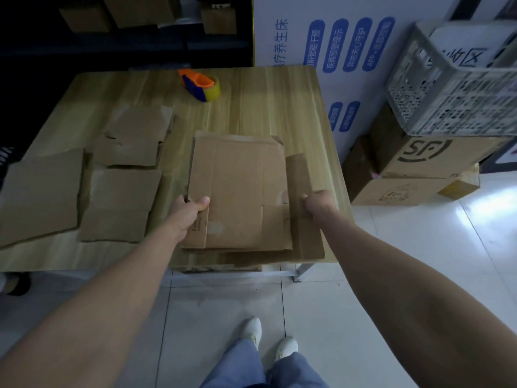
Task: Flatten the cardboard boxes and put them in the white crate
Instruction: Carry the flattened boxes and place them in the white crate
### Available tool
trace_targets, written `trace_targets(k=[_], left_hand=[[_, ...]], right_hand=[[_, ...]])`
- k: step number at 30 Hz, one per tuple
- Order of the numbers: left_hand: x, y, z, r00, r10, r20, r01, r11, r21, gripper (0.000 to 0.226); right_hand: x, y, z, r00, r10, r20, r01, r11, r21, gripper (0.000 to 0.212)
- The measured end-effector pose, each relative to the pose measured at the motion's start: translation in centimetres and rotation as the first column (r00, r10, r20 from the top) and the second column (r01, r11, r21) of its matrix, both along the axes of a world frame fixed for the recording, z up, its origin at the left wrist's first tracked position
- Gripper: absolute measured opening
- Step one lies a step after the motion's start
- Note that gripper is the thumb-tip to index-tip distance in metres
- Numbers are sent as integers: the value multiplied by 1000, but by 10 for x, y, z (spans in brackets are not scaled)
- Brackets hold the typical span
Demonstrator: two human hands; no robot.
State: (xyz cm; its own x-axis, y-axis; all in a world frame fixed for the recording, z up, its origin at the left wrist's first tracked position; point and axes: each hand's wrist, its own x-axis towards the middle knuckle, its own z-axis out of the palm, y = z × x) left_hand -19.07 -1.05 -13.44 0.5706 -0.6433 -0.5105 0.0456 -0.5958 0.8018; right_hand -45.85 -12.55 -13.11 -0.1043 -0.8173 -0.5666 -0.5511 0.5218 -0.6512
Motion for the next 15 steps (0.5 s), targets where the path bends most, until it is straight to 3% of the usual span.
trace_targets(k=[6,15], left_hand=[[-13,-60,37,997,-50,-53,42,989,-141,47],[-117,-171,87,965,-238,-109,193,929,-317,27]], right_hand=[[-48,-38,64,959,-280,44,281,922,-266,28],[-168,-73,143,876,-482,13,398,707,-584,22]])
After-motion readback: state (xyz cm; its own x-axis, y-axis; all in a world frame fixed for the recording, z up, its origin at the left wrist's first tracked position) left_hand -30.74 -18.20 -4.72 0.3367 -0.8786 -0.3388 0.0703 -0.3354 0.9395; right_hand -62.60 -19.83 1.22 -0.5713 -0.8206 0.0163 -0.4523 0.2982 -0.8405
